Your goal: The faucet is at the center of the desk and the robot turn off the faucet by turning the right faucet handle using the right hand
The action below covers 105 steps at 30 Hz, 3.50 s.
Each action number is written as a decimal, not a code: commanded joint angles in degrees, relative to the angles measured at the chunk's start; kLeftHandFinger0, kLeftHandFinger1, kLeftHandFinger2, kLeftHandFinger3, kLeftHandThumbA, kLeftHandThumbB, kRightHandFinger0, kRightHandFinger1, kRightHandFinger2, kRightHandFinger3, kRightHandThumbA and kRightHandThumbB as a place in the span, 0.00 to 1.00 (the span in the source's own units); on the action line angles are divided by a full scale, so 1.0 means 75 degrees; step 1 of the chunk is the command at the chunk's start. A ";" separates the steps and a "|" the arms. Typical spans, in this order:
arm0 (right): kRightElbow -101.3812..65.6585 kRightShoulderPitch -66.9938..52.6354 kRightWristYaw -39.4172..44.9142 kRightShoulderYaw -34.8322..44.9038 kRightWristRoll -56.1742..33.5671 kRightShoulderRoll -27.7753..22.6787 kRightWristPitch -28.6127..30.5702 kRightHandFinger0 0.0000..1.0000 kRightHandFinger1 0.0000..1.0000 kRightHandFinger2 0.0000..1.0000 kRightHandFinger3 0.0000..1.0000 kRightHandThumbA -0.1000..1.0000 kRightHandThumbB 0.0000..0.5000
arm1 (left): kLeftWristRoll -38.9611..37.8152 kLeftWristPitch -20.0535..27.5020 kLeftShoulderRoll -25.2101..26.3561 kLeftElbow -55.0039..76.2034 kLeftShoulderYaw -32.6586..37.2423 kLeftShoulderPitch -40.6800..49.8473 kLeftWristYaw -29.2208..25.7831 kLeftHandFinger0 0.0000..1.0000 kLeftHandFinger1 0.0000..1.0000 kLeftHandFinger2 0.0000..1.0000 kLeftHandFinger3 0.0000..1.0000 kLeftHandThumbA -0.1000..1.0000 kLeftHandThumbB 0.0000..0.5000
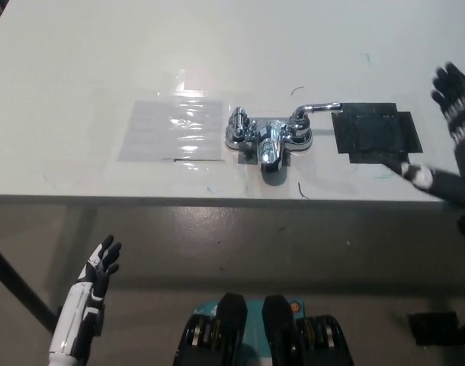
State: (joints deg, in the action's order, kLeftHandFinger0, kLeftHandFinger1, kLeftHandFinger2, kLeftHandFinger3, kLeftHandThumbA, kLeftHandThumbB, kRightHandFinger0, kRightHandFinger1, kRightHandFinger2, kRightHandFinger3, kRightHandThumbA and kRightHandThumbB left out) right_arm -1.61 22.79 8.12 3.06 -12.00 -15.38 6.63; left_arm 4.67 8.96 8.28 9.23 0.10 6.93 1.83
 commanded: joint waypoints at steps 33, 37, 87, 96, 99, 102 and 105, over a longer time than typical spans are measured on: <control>0.8843 0.5860 0.2040 -0.1202 0.1029 -0.0499 0.0285 1.00 1.00 1.00 1.00 1.00 0.76 | 0.0364 0.0283 0.0113 -0.0098 0.0142 -0.0324 0.0150 1.00 1.00 1.00 1.00 1.00 0.38; 0.9232 0.5953 0.1887 -0.1223 0.1118 -0.0388 0.0340 1.00 1.00 1.00 1.00 1.00 0.74 | 0.0271 0.0172 0.0110 -0.0066 0.0149 -0.0321 0.0197 1.00 1.00 1.00 1.00 1.00 0.41; 1.0397 0.6454 0.2360 -0.0506 0.1152 0.0240 -0.0185 1.00 1.00 1.00 1.00 1.00 0.86 | 0.0323 -0.0379 0.0105 0.0083 0.0180 -0.0575 0.0268 1.00 1.00 1.00 1.00 0.85 0.30; 1.0429 0.6486 0.2316 -0.0570 0.1231 0.0292 -0.0319 1.00 1.00 1.00 1.00 1.00 0.88 | 0.0352 -0.0398 0.0091 0.0036 0.0215 -0.0630 0.0280 1.00 1.00 1.00 1.00 0.84 0.29; 1.0409 0.6454 0.2313 -0.0590 0.1245 0.0341 -0.0304 1.00 1.00 1.00 1.00 1.00 0.90 | 0.0382 -0.0435 0.0095 0.0068 0.0213 -0.0630 0.0282 1.00 1.00 1.00 1.00 0.83 0.29; 1.0443 0.6456 0.2388 -0.0554 0.1199 0.0370 -0.0356 1.00 1.00 1.00 1.00 1.00 0.93 | 0.0404 -0.0457 0.0098 0.0084 0.0203 -0.0650 0.0292 1.00 1.00 1.00 1.00 0.83 0.28; 1.0463 0.6452 0.2416 -0.0533 0.1175 0.0401 -0.0366 1.00 1.00 1.00 1.00 1.00 0.95 | 0.0428 -0.0505 0.0128 0.0109 0.0197 -0.0663 0.0306 1.00 1.00 1.00 1.00 0.83 0.28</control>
State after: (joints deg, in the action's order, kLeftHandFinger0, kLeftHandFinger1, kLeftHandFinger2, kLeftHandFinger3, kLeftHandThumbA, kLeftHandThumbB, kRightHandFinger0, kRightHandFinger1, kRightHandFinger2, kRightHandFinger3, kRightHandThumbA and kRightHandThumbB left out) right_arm 76.95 67.35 25.30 -1.38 -2.89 -12.74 4.38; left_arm 7.28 5.60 8.45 8.09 1.62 3.13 3.85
